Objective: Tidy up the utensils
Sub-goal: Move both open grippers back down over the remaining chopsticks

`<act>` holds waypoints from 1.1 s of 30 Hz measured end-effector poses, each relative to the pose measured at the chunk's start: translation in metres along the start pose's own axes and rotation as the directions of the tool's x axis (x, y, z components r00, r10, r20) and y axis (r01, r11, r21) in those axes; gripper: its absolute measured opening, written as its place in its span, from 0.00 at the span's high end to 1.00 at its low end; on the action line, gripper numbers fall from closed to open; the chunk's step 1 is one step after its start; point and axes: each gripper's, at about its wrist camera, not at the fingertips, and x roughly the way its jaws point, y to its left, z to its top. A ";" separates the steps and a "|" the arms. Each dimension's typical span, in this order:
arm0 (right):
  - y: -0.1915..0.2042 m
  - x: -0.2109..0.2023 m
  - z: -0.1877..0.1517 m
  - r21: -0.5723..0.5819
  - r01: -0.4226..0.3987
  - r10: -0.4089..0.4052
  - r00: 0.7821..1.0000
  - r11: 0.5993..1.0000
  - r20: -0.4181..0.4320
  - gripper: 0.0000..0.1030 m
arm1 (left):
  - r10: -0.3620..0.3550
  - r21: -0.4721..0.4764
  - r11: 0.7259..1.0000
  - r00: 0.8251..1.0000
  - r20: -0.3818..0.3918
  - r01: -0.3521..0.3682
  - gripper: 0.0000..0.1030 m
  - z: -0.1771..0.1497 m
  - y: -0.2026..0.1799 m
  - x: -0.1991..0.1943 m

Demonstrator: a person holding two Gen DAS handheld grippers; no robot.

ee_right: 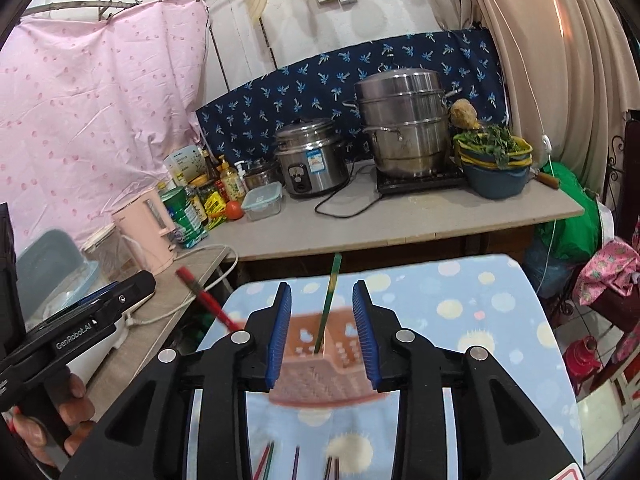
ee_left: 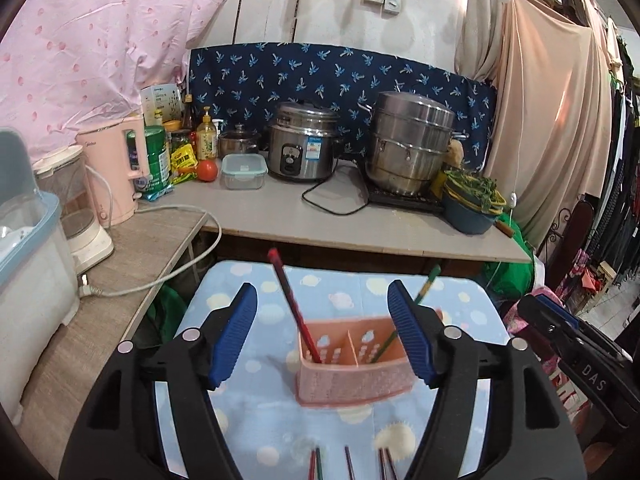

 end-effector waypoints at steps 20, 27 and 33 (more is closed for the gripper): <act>-0.027 -0.080 -0.194 -0.037 0.059 -0.067 0.955 0.998 -0.287 0.68 | 0.087 0.053 0.996 0.958 -0.273 -0.075 0.38 -0.192 0.036 -0.052; -0.020 -0.072 -0.243 -0.026 0.034 -0.041 0.922 0.999 -0.385 0.68 | 0.101 0.063 0.994 0.930 -0.353 -0.085 0.38 -0.238 0.038 -0.052; -0.013 -0.068 -0.268 -0.056 0.044 -0.064 0.900 0.997 -0.431 0.68 | 0.103 0.078 0.994 0.914 -0.392 -0.078 0.38 -0.257 0.033 -0.051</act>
